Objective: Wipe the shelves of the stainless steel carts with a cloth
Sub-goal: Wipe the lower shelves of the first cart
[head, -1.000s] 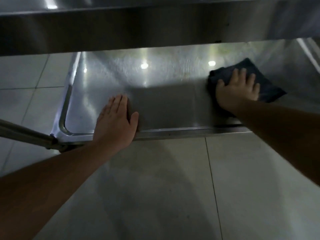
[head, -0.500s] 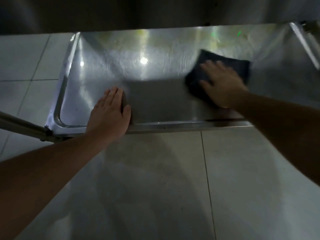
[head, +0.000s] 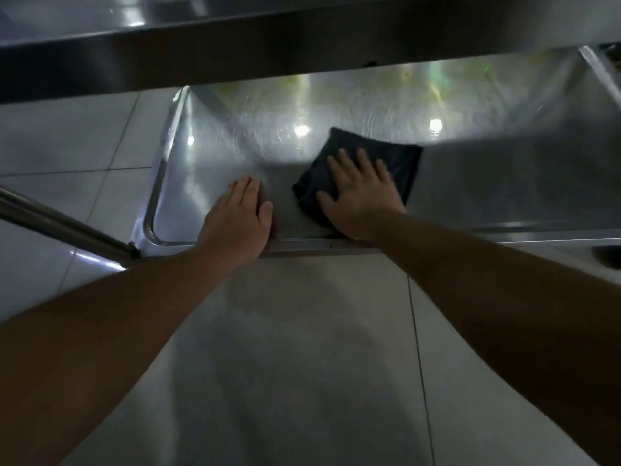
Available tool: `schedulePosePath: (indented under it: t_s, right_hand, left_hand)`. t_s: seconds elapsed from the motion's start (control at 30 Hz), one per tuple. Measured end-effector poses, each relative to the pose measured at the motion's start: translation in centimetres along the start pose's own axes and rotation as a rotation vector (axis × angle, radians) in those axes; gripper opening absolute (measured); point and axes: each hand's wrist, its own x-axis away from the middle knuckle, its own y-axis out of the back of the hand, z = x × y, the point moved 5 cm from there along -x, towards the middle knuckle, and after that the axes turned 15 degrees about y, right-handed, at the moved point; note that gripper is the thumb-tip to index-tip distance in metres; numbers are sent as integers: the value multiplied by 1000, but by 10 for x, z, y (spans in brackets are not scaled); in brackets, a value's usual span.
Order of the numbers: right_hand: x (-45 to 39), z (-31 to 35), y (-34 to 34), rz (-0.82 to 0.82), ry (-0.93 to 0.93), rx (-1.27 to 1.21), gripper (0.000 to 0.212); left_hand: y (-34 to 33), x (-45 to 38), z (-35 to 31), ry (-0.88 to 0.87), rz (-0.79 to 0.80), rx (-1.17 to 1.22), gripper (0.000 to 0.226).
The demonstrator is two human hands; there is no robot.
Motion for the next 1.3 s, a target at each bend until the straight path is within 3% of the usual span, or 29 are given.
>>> schedulePosePath:
  t_s: [0.17, 0.3, 0.47, 0.63, 0.93, 1.1, 1.2, 1.3]
  right_hand:
    - [21, -9, -4, 72, 260, 50, 78]
    - [57, -48, 4, 137, 326, 97, 89]
    - [119, -105, 17, 229, 405, 154, 103]
    - [176, -185, 34, 245, 265, 165, 97]
    - [266, -298, 63, 252, -143, 163, 110]
    - [269, -302, 59, 322, -210, 230, 107]
    - [275, -293, 57, 376, -219, 306, 88]
    - [278, -275, 65, 271, -214, 318, 71]
  left_hand:
    - [2, 3, -2, 3, 23, -66, 70]
    - [5, 5, -8, -4, 9, -100, 71]
    - [17, 18, -16, -91, -191, -229, 60]
    - [22, 23, -27, -129, -166, -239, 58]
    - [21, 39, -70, -93, -80, -109, 62]
    - [3, 67, -129, -190, 9, -11, 65]
    - [-2, 80, -148, -215, 45, 33, 67]
    - [-5, 87, -153, -210, 80, 62, 67]
